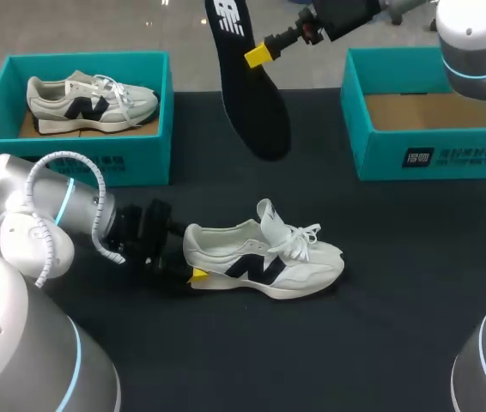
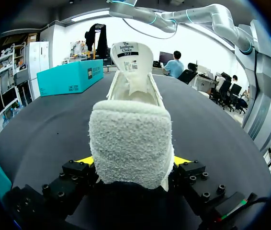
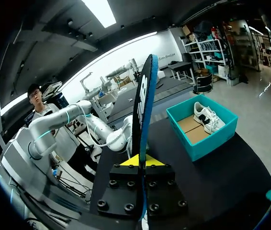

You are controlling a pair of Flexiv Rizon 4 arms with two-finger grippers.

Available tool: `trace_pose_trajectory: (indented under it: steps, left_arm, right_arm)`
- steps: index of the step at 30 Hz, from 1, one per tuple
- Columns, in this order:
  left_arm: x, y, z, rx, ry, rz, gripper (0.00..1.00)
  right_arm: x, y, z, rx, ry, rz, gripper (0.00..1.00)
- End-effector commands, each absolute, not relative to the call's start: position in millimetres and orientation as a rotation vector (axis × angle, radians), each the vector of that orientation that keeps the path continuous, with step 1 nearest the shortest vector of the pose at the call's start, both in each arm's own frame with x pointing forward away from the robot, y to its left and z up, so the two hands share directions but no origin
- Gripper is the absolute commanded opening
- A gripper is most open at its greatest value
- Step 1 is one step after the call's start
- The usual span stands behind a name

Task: Take the shoe out of the shoebox, open the shoe tongue, remove and reinsert the insole, then place the shoe into the shoebox

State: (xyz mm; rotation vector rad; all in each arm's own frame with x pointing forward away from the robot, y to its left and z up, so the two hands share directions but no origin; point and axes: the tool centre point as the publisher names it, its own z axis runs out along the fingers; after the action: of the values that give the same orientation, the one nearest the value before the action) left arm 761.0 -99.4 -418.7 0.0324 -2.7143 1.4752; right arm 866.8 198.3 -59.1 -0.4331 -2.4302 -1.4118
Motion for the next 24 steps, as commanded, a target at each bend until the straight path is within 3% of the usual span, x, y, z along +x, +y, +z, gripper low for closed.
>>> trace_pose_trajectory:
  steps: [1, 24]
  left_arm:
    - [760, -99, -421, 0.034, -2.718, 1.469, 0.00]
    - [760, -99, -421, 0.034, -2.718, 1.469, 0.00]
  right_arm:
    - [851, 172, -51, -0.492, -2.452, -1.433, 0.00]
    - [808, 112, -31, -0.627, -2.452, -1.502, 0.00]
